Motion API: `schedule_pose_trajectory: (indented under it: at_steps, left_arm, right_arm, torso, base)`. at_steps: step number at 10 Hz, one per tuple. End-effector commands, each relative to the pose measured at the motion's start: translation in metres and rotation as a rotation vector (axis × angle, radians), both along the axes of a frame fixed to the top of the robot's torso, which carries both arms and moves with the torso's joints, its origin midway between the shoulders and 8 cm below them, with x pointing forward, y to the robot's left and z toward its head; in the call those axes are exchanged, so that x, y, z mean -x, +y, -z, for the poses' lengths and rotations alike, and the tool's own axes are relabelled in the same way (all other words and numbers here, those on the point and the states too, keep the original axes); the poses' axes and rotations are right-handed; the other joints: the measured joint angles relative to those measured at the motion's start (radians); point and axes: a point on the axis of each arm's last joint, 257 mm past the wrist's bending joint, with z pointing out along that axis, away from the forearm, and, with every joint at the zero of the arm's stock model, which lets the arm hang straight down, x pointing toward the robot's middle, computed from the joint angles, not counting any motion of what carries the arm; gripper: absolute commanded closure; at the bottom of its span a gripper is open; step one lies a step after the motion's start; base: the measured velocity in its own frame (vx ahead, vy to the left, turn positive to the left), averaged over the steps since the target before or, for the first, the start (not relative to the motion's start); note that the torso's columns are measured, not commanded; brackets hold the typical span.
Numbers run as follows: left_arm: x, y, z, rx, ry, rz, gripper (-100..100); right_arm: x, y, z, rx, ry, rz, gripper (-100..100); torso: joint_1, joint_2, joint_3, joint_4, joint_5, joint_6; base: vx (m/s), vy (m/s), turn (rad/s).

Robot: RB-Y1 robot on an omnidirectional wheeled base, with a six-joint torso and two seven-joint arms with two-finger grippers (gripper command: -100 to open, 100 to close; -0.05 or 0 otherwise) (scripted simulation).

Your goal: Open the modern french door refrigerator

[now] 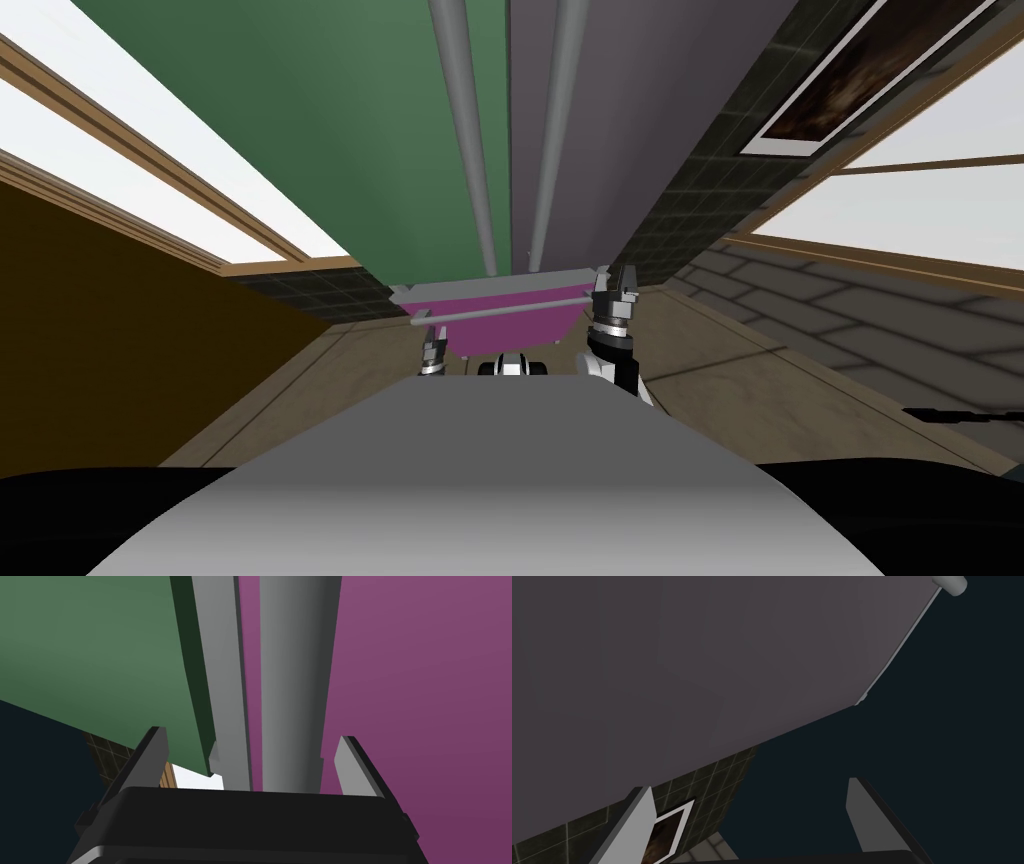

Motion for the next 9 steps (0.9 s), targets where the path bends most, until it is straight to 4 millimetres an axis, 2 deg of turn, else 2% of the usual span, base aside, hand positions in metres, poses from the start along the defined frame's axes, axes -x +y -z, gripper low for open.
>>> schedule_pose_trajectory:
  at_steps: [1, 2, 3, 8, 9]
  left_arm:
    - [-0.008, 0.007, -0.008, 0.004, 0.001, 0.000, -100]
    - [-0.006, 0.006, -0.007, 0.002, -0.001, 0.000, -100]
    - [0.000, 0.001, -0.001, 0.001, 0.001, 0.000, 100]
    - [0.010, -0.007, 0.007, -0.002, 0.004, -0.001, 100]
    - [0.009, -0.005, 0.007, 0.000, -0.003, -0.003, -100]
  right_arm:
    - [0.000, 0.000, 0.000, 0.000, 0.000, 0.000, 0]
    - [0.000, 0.000, 0.000, 0.000, 0.000, 0.000, 0]
    - [0.000, 0.000, 0.000, 0.000, 0.000, 0.000, 0]
    - [0.000, 0.000, 0.000, 0.000, 0.000, 0.000, 0]
    - [0.000, 0.000, 0.000, 0.000, 0.000, 0.000, 0]
  torso:
    - [0.002, 0.001, 0.000, 0.000, 0.001, 0.000]
    - [0.004, 0.001, 0.001, 0.000, 0.001, 0.000]
    - [0.004, 0.001, 0.001, 0.000, 0.001, 0.000]
    - [0.002, 0.000, 0.000, 0.000, 0.000, 0.000]
    - [0.002, 0.000, 0.000, 0.000, 0.000, 0.000]
  base:
    - [0.011, -0.024, 0.002]
    - [0.004, -0.010, 0.001]
    - [-0.007, 0.014, -0.002]
    - [-0.014, 0.021, -0.001]
    - [0.104, 0.030, -0.013]
